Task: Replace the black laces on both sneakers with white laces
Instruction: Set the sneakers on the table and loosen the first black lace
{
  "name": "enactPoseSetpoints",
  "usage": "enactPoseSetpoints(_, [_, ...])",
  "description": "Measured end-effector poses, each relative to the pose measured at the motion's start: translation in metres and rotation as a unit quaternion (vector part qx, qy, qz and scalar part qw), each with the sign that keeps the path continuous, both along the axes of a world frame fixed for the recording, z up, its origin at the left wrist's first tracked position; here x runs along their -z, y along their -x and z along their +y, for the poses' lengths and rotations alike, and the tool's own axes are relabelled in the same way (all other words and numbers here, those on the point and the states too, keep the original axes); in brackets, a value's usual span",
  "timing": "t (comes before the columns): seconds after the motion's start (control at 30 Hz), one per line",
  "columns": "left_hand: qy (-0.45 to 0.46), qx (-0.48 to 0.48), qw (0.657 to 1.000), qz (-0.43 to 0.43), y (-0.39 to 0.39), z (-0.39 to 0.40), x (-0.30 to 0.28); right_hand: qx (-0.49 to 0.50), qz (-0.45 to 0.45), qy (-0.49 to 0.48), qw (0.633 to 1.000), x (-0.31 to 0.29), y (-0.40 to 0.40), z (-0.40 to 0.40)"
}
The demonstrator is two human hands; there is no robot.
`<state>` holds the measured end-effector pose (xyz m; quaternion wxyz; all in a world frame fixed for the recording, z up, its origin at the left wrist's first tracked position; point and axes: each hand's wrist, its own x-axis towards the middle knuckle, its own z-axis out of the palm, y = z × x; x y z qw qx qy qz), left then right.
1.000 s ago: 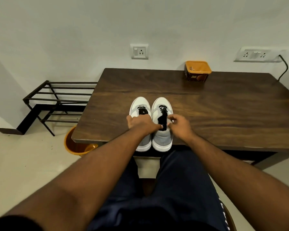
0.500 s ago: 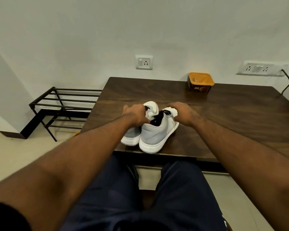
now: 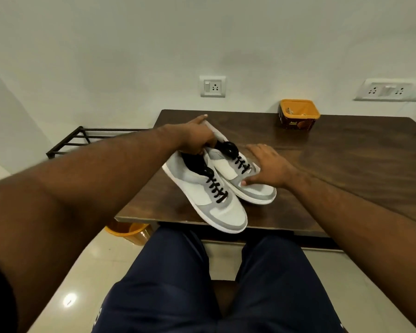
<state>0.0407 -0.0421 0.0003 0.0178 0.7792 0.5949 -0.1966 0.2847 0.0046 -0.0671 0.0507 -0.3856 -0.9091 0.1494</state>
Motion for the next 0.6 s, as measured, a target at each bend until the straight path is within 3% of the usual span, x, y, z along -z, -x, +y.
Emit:
enactPoseSetpoints(0.1, [-0.011,0.008,0.999,-0.050,0.016,0.021,0.013,0.000,0.069,0.084,0.994,0.020,-0.001,-0.010])
enactPoseSetpoints(0.23, [-0.023,0.012,0.999,-0.032,0.010,0.034,0.022,0.075,0.121,0.026,0.990,0.062,0.004,-0.033])
enactPoseSetpoints(0.33, [-0.045,-0.022,0.998,-0.041,0.007,0.041,0.040,0.130,0.108,-0.013,0.985,0.084,0.012,-0.040])
enactPoseSetpoints(0.47, [-0.105,-0.058,0.992,-0.031,-0.004,0.039,0.086,0.154,0.071,0.038,0.985,0.097,0.017,-0.037])
enactPoseSetpoints(0.53, [-0.185,-0.163,0.959,-0.139,-0.008,0.033,0.106,0.156,0.068,0.054,0.984,0.101,0.015,-0.038])
enactPoseSetpoints(0.6, [-0.287,-0.296,0.860,-0.300,-0.011,0.019,0.117,0.170,0.071,0.052,0.982,0.103,0.013,-0.041])
